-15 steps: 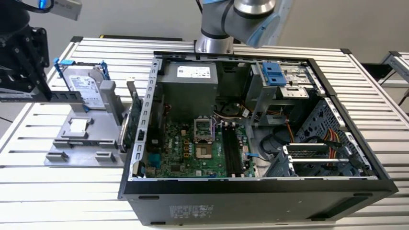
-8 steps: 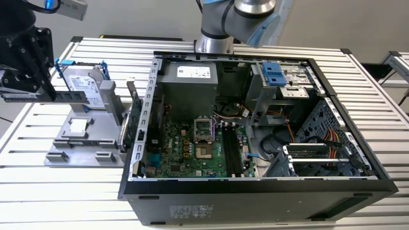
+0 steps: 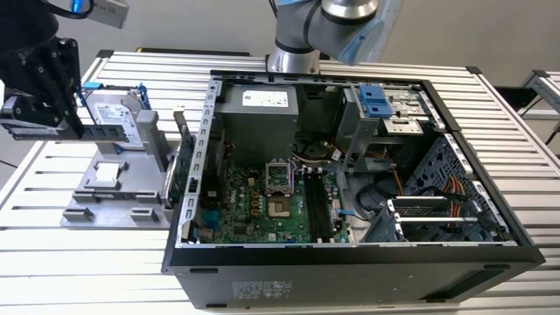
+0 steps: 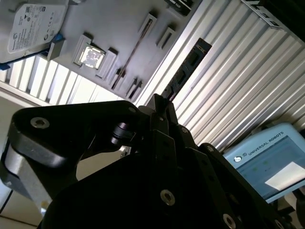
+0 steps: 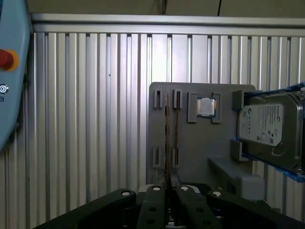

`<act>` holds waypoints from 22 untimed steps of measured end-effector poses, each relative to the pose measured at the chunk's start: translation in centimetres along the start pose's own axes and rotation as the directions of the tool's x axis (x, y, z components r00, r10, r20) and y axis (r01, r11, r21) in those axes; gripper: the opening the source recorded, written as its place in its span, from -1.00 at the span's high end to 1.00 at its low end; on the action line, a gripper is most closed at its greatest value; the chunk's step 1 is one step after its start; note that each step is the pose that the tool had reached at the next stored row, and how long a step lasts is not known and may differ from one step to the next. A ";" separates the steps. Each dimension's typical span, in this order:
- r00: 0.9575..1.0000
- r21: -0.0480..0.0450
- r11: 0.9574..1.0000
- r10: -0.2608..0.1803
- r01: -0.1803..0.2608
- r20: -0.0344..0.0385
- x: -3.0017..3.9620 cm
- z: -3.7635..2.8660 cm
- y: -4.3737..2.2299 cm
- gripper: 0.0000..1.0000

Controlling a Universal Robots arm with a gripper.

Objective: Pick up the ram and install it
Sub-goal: 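Pick up the ram and move it above insertion slot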

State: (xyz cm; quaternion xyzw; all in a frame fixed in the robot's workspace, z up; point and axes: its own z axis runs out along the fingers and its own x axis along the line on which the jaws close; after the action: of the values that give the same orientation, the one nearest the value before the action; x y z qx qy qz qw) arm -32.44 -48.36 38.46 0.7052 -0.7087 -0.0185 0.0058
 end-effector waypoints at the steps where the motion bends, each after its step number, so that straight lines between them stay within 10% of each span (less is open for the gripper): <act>1: 1.000 0.000 1.000 0.000 0.000 0.000 0.00 0.00 -0.10 1.00; 22: 1.000 0.000 1.000 0.000 0.000 0.000 -0.01 -0.07 -2.07 1.00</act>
State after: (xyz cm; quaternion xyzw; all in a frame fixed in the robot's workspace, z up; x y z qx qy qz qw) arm -30.37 -48.36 38.46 0.7052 -0.7087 -0.0185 0.0059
